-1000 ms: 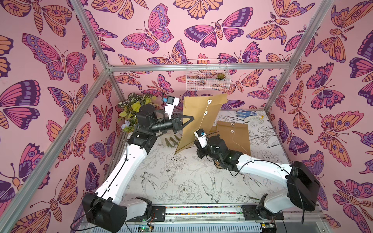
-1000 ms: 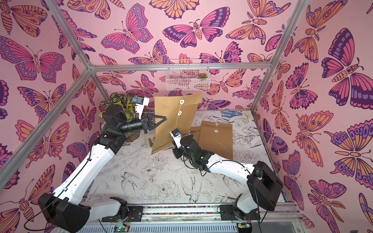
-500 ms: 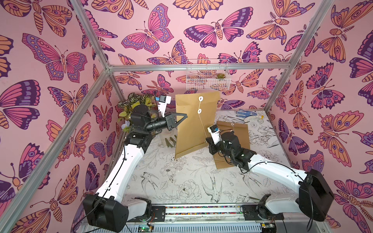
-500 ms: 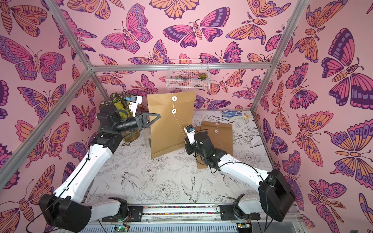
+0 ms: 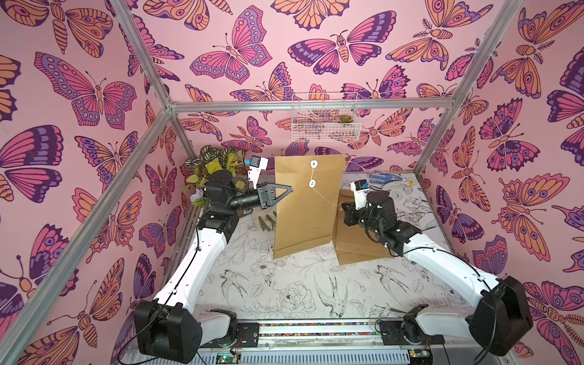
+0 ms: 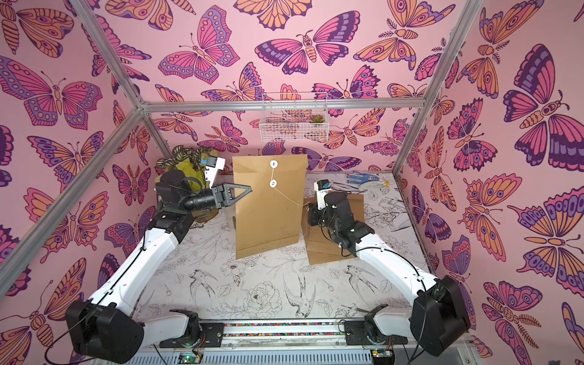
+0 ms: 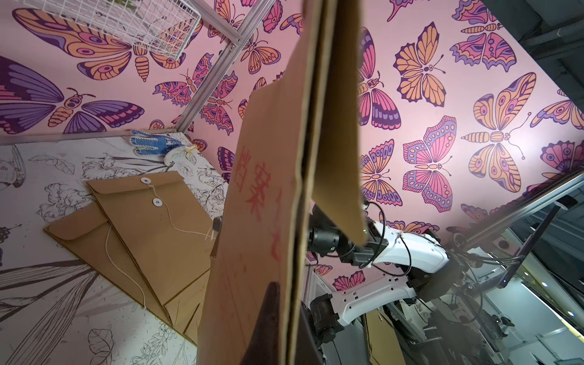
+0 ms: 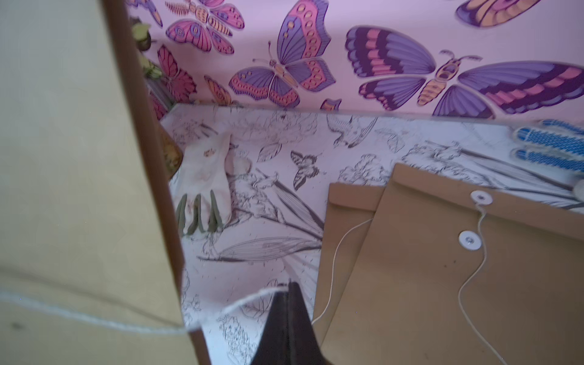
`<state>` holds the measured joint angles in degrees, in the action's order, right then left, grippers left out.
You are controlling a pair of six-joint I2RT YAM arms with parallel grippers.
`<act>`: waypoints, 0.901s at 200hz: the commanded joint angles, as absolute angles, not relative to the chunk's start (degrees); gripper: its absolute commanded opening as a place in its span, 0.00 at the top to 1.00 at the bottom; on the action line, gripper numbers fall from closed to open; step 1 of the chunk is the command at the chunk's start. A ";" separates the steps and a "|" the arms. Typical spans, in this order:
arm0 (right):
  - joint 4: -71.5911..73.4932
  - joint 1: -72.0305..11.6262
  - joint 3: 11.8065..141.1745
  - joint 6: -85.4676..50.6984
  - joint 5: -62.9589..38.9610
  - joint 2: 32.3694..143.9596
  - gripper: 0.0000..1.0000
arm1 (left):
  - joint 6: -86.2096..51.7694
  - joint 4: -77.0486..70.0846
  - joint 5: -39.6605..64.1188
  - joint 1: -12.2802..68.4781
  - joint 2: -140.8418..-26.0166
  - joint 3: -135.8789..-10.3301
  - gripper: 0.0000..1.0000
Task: Close the mouth of the file bag
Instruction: Close the file bag.
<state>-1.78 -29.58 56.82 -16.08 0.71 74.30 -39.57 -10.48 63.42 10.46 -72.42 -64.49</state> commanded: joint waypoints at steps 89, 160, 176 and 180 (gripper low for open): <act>-14.43 -29.27 70.82 -8.00 10.38 71.54 1.00 | -37.86 -11.34 63.04 10.11 -71.62 -59.69 1.00; -16.96 -29.27 79.26 -2.61 12.48 74.54 1.00 | -37.97 -11.14 64.32 10.70 -68.73 -56.04 1.00; -17.49 -29.26 81.85 -2.05 12.12 76.22 1.00 | -38.08 -11.13 64.42 11.39 -68.41 -55.64 1.00; -17.44 -29.22 82.31 -1.86 11.84 76.61 1.00 | -37.99 -11.16 64.36 11.57 -68.46 -55.55 1.00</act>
